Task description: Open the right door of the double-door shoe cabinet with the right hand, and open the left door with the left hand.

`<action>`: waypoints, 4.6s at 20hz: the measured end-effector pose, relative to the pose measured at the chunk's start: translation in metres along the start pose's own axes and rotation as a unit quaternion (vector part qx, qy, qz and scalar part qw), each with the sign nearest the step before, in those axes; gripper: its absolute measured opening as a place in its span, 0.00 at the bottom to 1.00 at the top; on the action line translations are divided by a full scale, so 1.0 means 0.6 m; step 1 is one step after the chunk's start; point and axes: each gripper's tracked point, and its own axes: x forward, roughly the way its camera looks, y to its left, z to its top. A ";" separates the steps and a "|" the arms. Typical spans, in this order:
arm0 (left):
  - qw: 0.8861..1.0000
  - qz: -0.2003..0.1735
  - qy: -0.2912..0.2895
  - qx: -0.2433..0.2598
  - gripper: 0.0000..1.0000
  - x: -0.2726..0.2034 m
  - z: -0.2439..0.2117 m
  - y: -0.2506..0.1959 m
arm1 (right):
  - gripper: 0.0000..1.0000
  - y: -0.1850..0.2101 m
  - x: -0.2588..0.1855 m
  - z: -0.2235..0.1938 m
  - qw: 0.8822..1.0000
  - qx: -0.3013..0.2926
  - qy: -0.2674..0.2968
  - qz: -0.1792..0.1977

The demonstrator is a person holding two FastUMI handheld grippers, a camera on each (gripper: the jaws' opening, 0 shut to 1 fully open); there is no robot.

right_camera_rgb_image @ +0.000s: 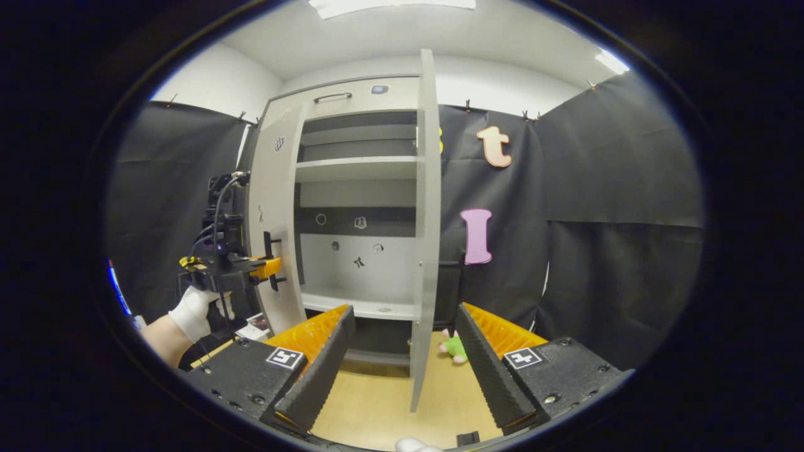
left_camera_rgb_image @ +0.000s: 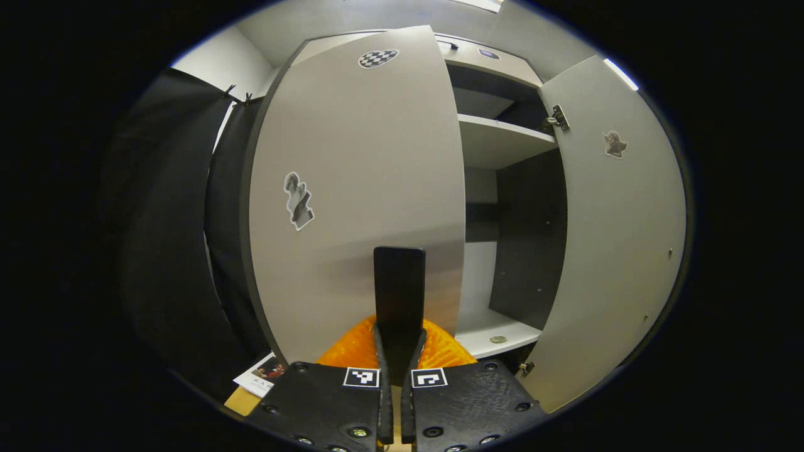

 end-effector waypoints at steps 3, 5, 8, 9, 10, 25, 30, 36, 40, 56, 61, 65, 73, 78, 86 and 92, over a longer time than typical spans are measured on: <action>1.000 0.005 0.002 0.001 0.05 -0.031 -0.001 0.018 | 0.99 0.021 -0.014 -0.006 1.000 -0.001 0.001 0.009; 1.000 0.010 0.002 0.001 0.04 -0.053 0.000 0.034 | 1.00 0.034 -0.024 -0.007 1.000 -0.002 -0.001 0.015; 1.000 0.021 0.001 0.003 0.04 -0.087 -0.001 0.065 | 1.00 0.051 -0.036 -0.008 1.000 -0.001 -0.002 0.024; 1.000 0.026 0.001 0.005 0.04 -0.098 -0.001 0.076 | 1.00 0.055 -0.039 -0.008 1.000 -0.001 -0.003 0.026; 1.000 0.030 0.000 0.008 0.04 -0.105 -0.004 0.086 | 0.99 0.061 -0.041 -0.010 1.000 -0.001 -0.003 0.029; 0.996 0.085 -0.001 0.002 0.02 -0.175 -0.015 0.241 | 1.00 0.124 -0.036 -0.018 0.998 0.001 0.003 0.060; 0.996 0.084 -0.003 -0.012 0.00 -0.177 -0.016 0.294 | 1.00 0.164 -0.041 -0.017 0.997 -0.007 -0.001 0.074; 0.999 0.040 0.001 -0.006 0.00 -0.174 -0.017 0.321 | 0.99 0.180 -0.037 -0.013 0.997 -0.007 0.000 0.074; 0.999 0.041 0.002 0.014 0.02 -0.179 -0.018 0.322 | 1.00 0.186 -0.044 -0.007 0.997 -0.011 -0.006 0.070; 0.990 0.139 0.020 0.005 0.96 -0.313 -0.039 0.382 | 1.00 0.176 -0.049 -0.022 0.998 -0.003 -0.001 0.064; 0.988 0.149 0.031 -0.008 0.96 -0.360 -0.048 0.346 | 1.00 0.166 -0.050 -0.024 0.998 -0.001 0.000 0.070; 0.991 0.130 0.030 0.000 0.96 -0.390 -0.021 0.278 | 1.00 0.143 -0.056 -0.004 0.998 -0.002 -0.011 0.063; 0.997 0.077 -0.006 0.021 0.94 -0.417 0.079 0.120 | 1.00 0.095 -0.074 0.039 0.999 0.010 -0.035 0.039; 0.997 0.063 -0.013 0.032 0.96 -0.431 0.092 0.061 | 1.00 0.065 -0.077 0.042 0.999 0.018 -0.038 0.015; 0.997 0.071 -0.008 0.020 0.96 -0.430 0.077 0.040 | 1.00 0.043 -0.066 0.024 1.000 0.011 -0.028 -0.007; 0.997 0.075 -0.010 0.029 0.96 -0.426 0.079 0.044 | 1.00 0.041 -0.066 0.031 0.999 0.013 -0.033 -0.011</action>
